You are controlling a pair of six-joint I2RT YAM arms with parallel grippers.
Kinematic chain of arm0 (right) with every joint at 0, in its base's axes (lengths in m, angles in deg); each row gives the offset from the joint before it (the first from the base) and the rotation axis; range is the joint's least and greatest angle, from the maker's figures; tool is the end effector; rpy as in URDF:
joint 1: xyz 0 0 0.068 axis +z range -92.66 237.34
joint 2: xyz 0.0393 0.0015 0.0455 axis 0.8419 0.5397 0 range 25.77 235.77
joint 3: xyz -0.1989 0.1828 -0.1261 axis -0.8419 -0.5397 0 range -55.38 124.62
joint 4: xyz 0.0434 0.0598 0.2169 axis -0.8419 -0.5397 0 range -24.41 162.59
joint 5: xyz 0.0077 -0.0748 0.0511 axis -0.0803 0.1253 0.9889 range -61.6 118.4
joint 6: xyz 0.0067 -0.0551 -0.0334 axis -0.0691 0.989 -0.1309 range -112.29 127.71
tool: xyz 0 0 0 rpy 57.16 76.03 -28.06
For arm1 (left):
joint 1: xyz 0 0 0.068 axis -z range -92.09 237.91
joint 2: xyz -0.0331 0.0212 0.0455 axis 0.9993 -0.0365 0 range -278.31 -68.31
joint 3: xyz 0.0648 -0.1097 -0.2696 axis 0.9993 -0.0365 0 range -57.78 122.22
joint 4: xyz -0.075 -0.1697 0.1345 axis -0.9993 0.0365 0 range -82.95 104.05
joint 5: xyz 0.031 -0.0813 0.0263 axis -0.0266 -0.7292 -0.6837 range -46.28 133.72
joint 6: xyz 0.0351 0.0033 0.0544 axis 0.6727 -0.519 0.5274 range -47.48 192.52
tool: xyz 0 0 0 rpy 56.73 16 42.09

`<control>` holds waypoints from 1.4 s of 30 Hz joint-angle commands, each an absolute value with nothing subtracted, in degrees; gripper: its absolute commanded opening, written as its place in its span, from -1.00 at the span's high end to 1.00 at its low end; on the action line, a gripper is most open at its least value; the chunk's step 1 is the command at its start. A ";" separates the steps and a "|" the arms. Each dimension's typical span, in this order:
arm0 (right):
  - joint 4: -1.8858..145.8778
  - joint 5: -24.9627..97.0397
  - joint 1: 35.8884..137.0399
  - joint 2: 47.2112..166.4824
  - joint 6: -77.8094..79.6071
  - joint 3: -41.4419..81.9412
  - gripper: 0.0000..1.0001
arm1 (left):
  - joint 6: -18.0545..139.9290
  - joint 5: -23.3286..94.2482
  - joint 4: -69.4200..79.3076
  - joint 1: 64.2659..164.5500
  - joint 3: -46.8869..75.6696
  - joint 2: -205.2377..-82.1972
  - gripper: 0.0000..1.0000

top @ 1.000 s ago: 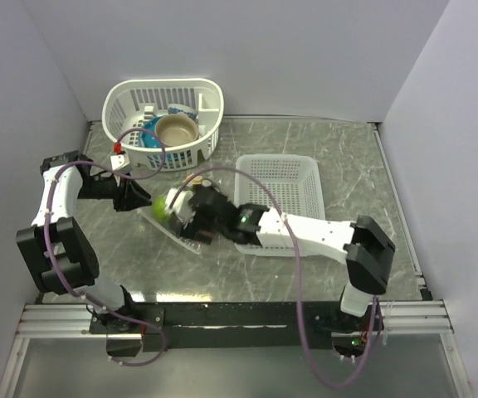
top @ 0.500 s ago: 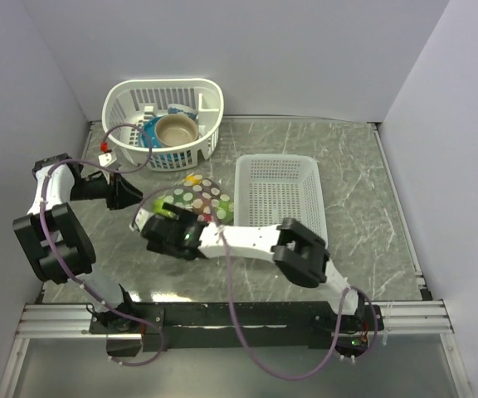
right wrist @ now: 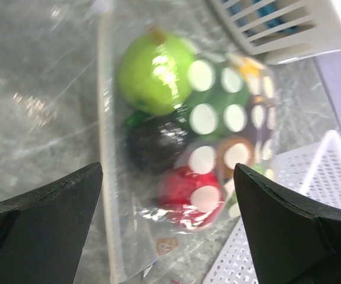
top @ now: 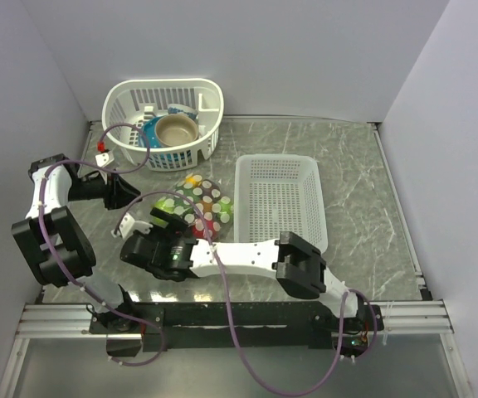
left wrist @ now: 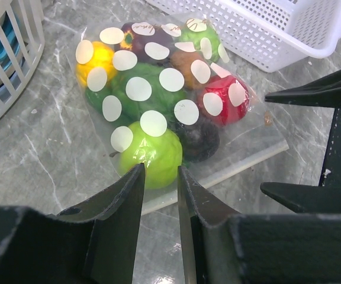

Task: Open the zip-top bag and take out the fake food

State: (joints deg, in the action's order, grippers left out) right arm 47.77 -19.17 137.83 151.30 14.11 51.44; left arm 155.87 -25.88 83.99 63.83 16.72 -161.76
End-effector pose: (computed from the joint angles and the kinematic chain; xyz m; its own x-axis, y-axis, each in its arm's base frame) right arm 0.1170 0.4724 0.2646 -0.0488 -0.7463 -0.6638 -0.5862 0.5595 -0.5859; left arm 0.2443 0.0571 0.3005 -0.3336 0.2300 -0.9142 0.8755 0.4353 -0.2100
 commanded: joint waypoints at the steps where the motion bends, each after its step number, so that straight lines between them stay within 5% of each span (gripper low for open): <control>1: 48.08 -25.04 139.25 154.42 12.81 53.77 -1.00 | 157.24 -27.82 85.89 63.56 18.07 -158.67 0.30; 11: 43.32 -27.12 141.01 163.75 9.21 58.78 -1.00 | 155.49 -29.31 85.89 63.56 19.48 -158.84 0.29; 24: 60.72 -41.47 137.76 165.17 19.22 49.65 -0.94 | 153.56 -29.23 85.97 63.56 19.83 -159.54 0.29; 30: 60.55 -39.72 136.09 159.72 18.96 47.01 -0.30 | 153.20 -29.58 85.89 63.48 20.27 -160.59 0.29; 34: 57.67 -36.66 136.09 156.47 18.71 47.01 0.58 | 153.55 -29.84 85.97 63.56 20.53 -161.04 0.29; 37: 53.36 -32.79 136.26 151.99 15.37 45.87 1.00 | 154.52 -29.67 85.97 63.56 20.27 -161.04 0.29; 42: 60.62 -22.42 135.74 138.11 19.92 33.77 1.00 | 157.50 -30.10 86.06 63.48 18.95 -159.46 0.26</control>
State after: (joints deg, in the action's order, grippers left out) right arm 55.42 -29.05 135.88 150.34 17.93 40.40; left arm 154.16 -27.63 84.02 63.72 18.54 -160.95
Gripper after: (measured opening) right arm 0.009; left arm 0.362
